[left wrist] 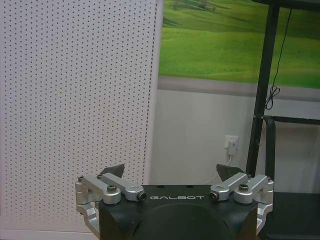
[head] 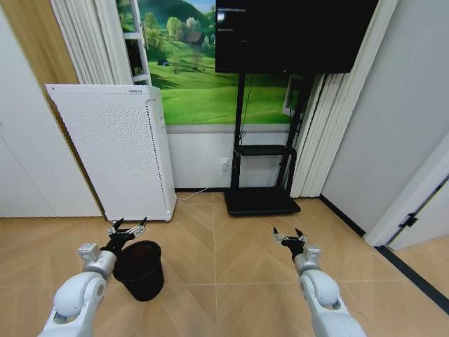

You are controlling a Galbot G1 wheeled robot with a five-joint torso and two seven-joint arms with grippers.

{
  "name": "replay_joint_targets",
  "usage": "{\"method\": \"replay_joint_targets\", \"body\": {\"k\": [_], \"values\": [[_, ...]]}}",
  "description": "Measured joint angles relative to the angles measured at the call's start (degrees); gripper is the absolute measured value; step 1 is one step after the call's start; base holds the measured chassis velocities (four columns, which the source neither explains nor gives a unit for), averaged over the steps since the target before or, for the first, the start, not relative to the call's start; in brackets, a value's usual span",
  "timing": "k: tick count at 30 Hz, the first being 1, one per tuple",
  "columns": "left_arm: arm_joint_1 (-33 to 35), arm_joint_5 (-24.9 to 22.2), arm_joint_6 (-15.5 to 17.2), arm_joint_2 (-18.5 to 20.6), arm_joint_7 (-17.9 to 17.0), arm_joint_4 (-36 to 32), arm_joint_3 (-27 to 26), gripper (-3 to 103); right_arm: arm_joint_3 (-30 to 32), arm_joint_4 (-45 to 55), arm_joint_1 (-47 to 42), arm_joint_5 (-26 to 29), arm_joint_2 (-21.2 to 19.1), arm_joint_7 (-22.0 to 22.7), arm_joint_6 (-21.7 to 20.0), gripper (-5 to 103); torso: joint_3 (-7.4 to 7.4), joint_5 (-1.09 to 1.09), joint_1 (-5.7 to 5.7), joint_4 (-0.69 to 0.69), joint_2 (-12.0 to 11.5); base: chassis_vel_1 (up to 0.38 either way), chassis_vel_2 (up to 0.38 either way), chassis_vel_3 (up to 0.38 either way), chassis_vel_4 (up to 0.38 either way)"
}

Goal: Pick up the trash bin and place the garbage on the floor into it.

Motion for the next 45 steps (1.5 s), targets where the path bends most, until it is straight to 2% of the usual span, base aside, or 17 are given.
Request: {"method": "replay_joint_targets", "body": {"k": [24,45], "values": [[-0.12,-1.77,1.19,0.92,-0.97,-1.93,-0.76,100,1.36,1.78,0.81,2.41,-0.28,0.2,-0.7,100,4.42,0.0,1.41,0.0,5.83,0.0,0.0,0.0,0.0],[-1.3,-2.75,1.68,1.52,-1.38,-1.4,-0.62,100,0.63,0.77,2.4,2.24,-0.09,0.2,-0.73,100,7.56,0.0,2.79,0.0,10.36,0.0,0.0,0.0,0.0]]}}
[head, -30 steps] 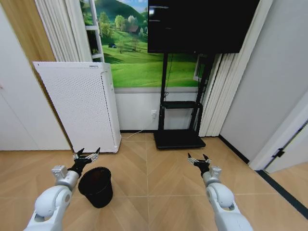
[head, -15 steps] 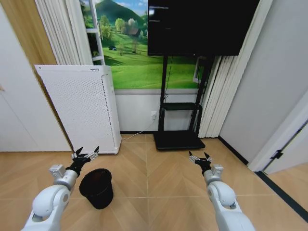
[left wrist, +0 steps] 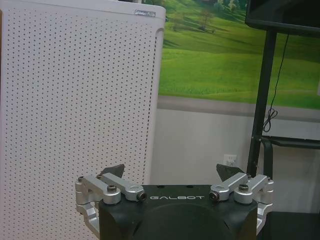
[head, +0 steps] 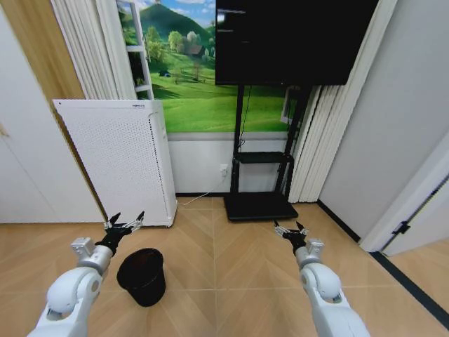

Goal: Pick up the trash bin and place the garbage on the floor into it.

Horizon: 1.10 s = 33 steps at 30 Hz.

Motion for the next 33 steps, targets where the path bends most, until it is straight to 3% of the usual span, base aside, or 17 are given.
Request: {"method": "replay_joint_targets", "body": {"k": [5,8,14,18,24,31,33], "values": [[-0.17,-0.56,0.27,0.0,-0.08,0.01,0.06,100,-0.09,-0.3,0.27,2.09,-0.09,-1.25,0.12,100,0.73,0.0,0.42,0.0,1.15,0.0,0.0,0.0,0.0],[-0.15,-2.33,0.77,0.52,0.46,-0.1,0.08,100,0.15,-0.46,-0.2,7.3,-0.87,-9.17,1.75,100,1.36,0.0,0.72,0.0,2.1,0.0,0.0,0.0,0.0],[-0.15,-6.1,1.82,2.37,0.9,-0.45,0.24,100,-0.33,-1.42,0.48,10.18,-2.19,-14.79,3.96,100,2.32,0.0,1.3,0.0,3.62,0.0,0.0,0.0,0.0],[-0.05,-6.83,1.87,3.11,1.1,-0.45,0.25,100,-0.74,-2.26,1.38,9.54,-2.39,-15.31,5.23,100,2.76,0.0,1.47,0.0,4.23,0.0,0.0,0.0,0.0],[-0.06,-7.87,2.2,4.75,1.02,-0.43,-0.04,100,-1.27,-5.19,3.88,3.61,-2.82,-14.72,8.15,100,3.78,0.0,2.0,0.0,5.77,0.0,0.0,0.0,0.0],[-0.26,-8.19,3.13,5.37,-0.3,-0.79,-0.09,100,-1.05,-5.7,4.59,2.59,-3.78,-12.29,7.7,100,4.73,0.0,2.51,0.0,7.26,0.0,0.0,0.0,0.0],[-0.34,-8.14,3.15,5.38,-1.46,-1.0,0.03,100,-0.67,-5.55,4.59,1.7,-4.14,-10.2,5.96,100,5.19,0.01,2.79,0.0,7.97,0.0,0.0,0.0,0.0]]}}
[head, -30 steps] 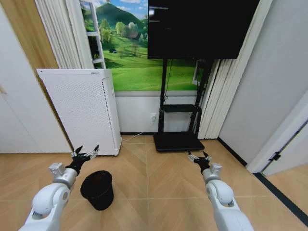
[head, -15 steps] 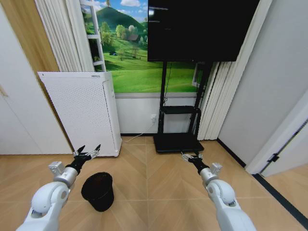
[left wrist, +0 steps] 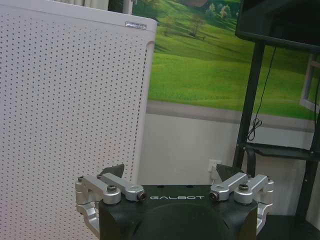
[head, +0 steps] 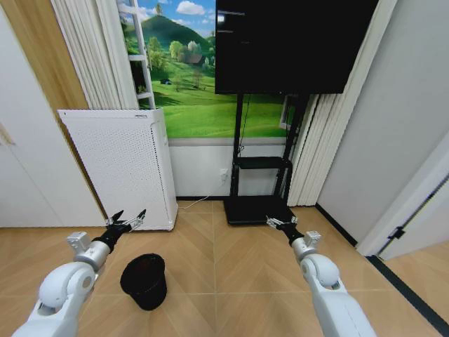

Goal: Pick up the trash bin and place the garbage on the floor into it.

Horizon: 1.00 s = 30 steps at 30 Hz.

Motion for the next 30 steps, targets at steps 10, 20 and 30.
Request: {"method": "replay_joint_targets", "body": {"k": [10,20,30], "values": [[-0.05,-0.21,0.64,0.55,-0.79,-0.82,0.05,100,0.32,-0.06,-0.02,2.16,-1.6,0.99,-0.75,100,1.34,0.0,0.78,0.0,2.12,0.0,0.0,0.0,0.0],[0.15,-0.39,0.9,0.67,-0.92,-1.33,-0.13,100,0.59,0.06,0.04,3.11,-2.53,0.97,-0.89,100,2.94,0.0,1.79,0.0,4.74,0.0,0.0,0.0,0.0],[-0.23,-0.62,0.93,0.73,-0.87,-1.36,-0.44,100,1.04,1.51,-0.36,3.67,-2.44,1.62,-1.72,100,4.16,-0.01,2.6,0.0,6.77,0.0,0.0,0.0,0.0]]}}
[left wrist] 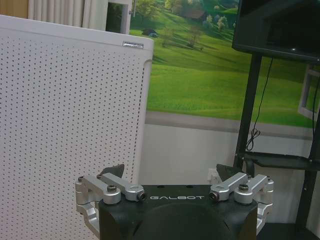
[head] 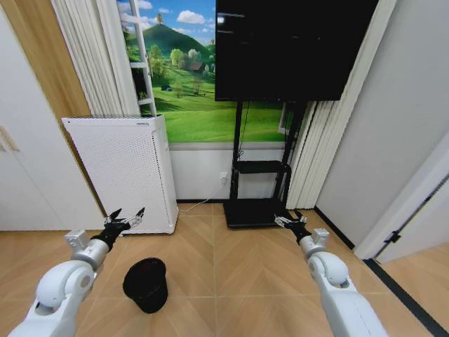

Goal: Pick up the trash bin and place the garbage on the floor into it.

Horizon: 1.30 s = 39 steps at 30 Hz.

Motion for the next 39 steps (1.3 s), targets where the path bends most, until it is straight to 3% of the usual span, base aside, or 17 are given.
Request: {"method": "replay_joint_targets", "body": {"k": [39], "values": [[0.52,0.7,0.09,-1.05,-0.2,-0.16,-0.49,100,0.01,0.27,-0.28,0.4,0.73,0.66,-0.85,100,5.72,0.0,3.95,0.0,9.67,0.0,0.0,0.0,0.0]]}}
